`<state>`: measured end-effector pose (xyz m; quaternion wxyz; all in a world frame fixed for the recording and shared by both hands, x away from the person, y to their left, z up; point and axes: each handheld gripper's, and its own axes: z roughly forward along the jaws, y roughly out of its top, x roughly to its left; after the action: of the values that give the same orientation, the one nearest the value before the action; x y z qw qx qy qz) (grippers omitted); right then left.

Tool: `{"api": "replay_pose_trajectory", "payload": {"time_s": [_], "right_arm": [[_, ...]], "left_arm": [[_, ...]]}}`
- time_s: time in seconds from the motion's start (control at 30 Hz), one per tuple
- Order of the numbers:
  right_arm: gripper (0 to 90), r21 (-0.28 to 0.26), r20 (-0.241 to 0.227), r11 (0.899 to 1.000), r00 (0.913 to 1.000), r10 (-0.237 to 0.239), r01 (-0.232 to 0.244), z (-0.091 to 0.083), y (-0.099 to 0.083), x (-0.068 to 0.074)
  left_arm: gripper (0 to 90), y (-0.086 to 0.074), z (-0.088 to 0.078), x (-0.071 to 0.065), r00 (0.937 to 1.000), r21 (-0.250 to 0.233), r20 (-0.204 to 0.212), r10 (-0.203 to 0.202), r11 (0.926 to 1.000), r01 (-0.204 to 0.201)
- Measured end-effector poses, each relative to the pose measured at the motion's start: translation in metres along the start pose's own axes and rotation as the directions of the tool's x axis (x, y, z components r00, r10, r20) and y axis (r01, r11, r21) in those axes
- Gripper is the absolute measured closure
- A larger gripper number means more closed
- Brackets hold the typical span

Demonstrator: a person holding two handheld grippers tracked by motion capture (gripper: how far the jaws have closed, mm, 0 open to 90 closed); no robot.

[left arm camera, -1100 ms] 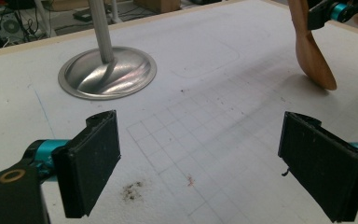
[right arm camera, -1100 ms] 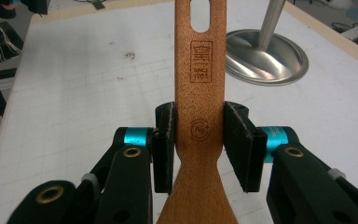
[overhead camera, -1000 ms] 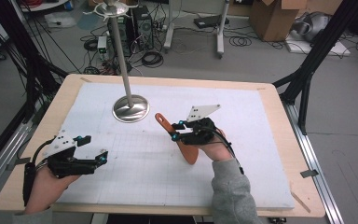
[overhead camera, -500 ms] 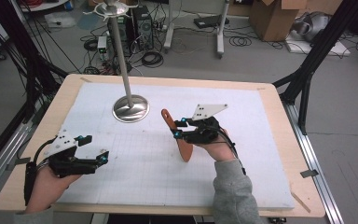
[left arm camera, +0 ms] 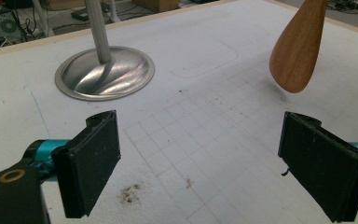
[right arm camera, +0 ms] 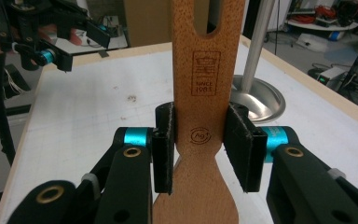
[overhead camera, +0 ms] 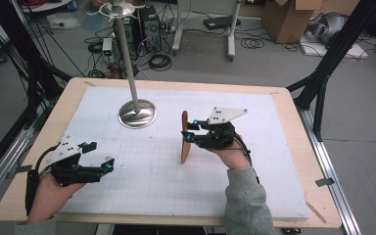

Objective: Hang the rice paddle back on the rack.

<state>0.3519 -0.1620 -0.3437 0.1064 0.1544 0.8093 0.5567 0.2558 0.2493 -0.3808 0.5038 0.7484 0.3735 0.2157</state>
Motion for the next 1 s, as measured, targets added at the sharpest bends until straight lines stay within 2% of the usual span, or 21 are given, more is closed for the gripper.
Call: {"api": "replay_pose_trajectory", "payload": {"time_s": [0.37, 0.6, 0.83, 1.0], "right_arm": [[64.9, -0.024, 0.005, 1.0, 0.9999, 0.01, -0.009, -0.005, 0.001, 0.0], [65.0, -0.007, 0.015, 1.0, 0.9996, 0.022, -0.022, -0.007, -0.001, -0.002], [64.9, -0.031, 0.014, 0.999, 0.9995, 0.028, -0.027, -0.022, 0.004, -0.006], [64.9, -0.06, 0.022, 0.997, 0.9985, 0.05, -0.049, -0.034, 0.01, -0.013]], "left_arm": [[13.1, 0.0, 0.0, 0.001, 1.0, 0.002, -0.002, 0.005, 1.0, -0.005], [13.1, 0.001, 0.001, 0.002, 1.0, -0.005, 0.003, 0.001, 1.0, -0.001], [13.1, 0.002, 0.002, 0.004, 1.0, -0.008, 0.01, 0.001, 1.0, -0.001], [13.1, 0.002, 0.003, 0.004, 0.9999, -0.006, 0.013, 0.002, 1.0, -0.002]]}}
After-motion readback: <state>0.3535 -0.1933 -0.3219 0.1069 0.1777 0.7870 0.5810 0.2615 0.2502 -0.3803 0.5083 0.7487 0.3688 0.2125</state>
